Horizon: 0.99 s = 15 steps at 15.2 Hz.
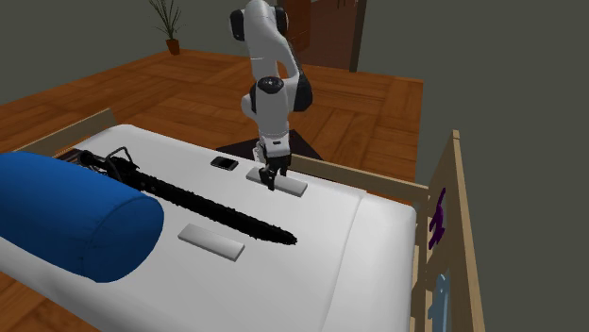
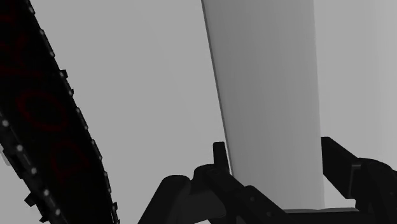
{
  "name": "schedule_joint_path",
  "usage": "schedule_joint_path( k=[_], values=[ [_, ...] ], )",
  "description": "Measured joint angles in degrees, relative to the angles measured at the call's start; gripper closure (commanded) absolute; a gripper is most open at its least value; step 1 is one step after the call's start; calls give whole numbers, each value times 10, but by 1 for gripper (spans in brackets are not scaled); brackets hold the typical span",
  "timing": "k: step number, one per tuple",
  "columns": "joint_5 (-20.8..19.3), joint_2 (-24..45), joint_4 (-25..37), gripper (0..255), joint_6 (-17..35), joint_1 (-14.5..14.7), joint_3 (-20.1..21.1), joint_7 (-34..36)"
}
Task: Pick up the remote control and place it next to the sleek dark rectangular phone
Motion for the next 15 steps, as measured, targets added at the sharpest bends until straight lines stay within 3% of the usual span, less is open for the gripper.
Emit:
schedule_joint_path(
  k=[8, 15],
  values=[
    [-42, -66, -60, 255, -2, -55, -59, -85],
    [-83, -97, -75, 255, -10, -108, -127, -178]
  ],
)
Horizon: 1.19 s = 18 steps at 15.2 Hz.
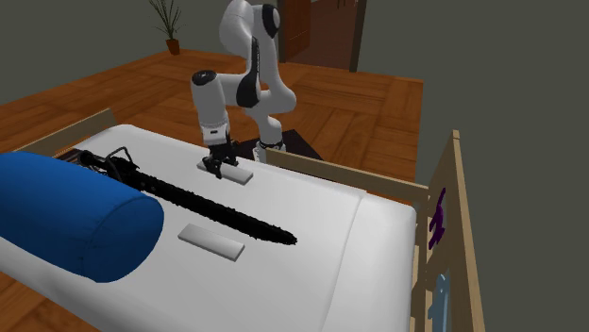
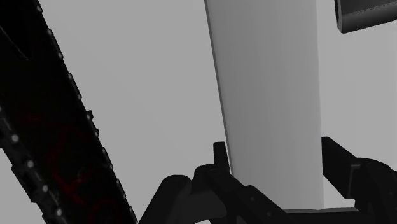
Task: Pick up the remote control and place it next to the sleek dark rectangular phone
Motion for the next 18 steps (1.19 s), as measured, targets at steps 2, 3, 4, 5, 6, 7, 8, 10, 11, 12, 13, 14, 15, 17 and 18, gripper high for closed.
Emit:
schedule_joint_path(
  k=[2, 3, 4, 5, 6, 7, 8, 10, 11, 12, 13, 14, 15, 17, 18],
  values=[
    [-8, 0, 2, 255, 1, -12, -20, -27],
    [-13, 0, 4, 255, 0, -19, -31, -42],
    [-17, 1, 5, 255, 1, -25, -41, -56],
    [-19, 4, 11, 255, -1, -30, -52, -71],
    [-24, 2, 15, 255, -3, -38, -64, -88],
    [-29, 1, 16, 255, -5, -44, -73, -101],
    [-31, 5, 22, 255, -4, -49, -85, -116],
    [-29, 19, 40, 255, -6, -54, -107, -147],
    [-29, 24, 41, 255, -1, -57, -118, -160],
    [-30, 28, 50, 255, -5, -62, -131, -178],
    [-31, 31, 57, 255, -7, -65, -140, -192],
    [-29, 39, 66, 255, -6, -69, -155, -212],
    [-26, 47, 69, 255, -2, -69, -163, -223],
    [-21, 59, 66, 255, 13, -68, -174, -234],
    [-20, 63, 63, 255, 19, -67, -176, -237]
  ],
)
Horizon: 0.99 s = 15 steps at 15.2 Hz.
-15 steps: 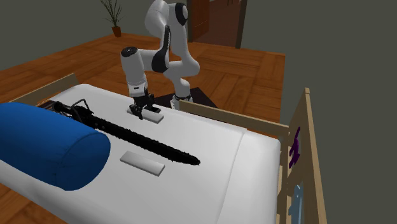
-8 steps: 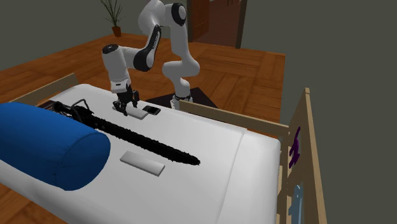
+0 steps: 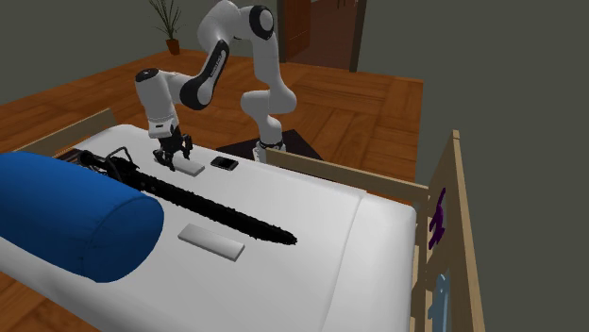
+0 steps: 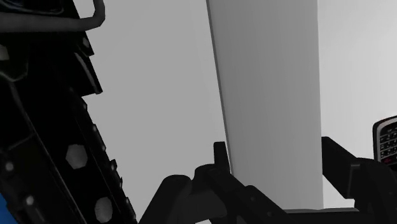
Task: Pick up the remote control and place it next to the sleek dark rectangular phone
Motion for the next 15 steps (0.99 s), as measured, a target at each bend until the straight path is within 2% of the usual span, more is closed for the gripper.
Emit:
schedule_joint_path(
  k=[11, 15],
  values=[
    [41, 68, -42, 255, 98, 15, -33, -36],
    [45, 73, -46, 255, 106, 16, -35, -39]
  ],
)
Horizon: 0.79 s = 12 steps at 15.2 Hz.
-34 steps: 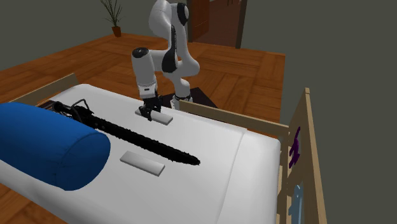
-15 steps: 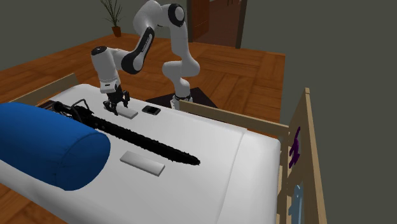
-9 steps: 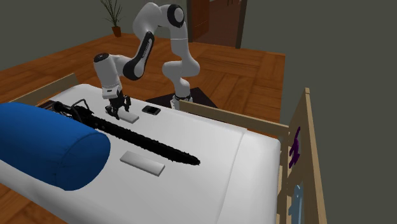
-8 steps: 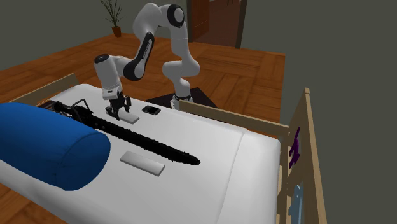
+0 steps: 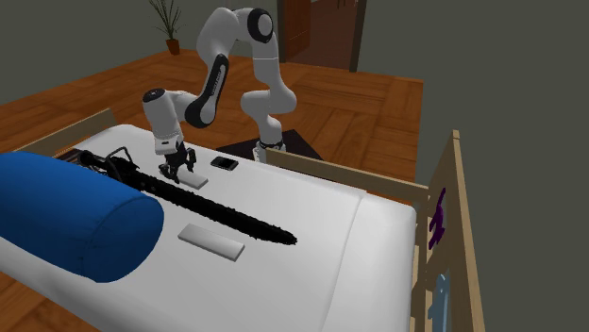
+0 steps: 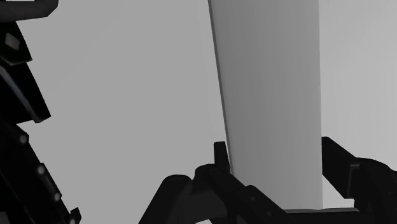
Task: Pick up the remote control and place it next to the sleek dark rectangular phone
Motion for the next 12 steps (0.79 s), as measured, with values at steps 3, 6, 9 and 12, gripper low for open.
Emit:
schedule_joint_path(
  k=[3, 6, 9, 12],
  values=[
    [0, 0, 0, 255, 1, 0, 0, 0],
    [0, 0, 0, 0, 1, 0, 0, 0],
    [0, 0, 0, 0, 1, 0, 0, 0],
    [-20, -26, 7, 0, -26, -6, 9, 16]
  ],
)
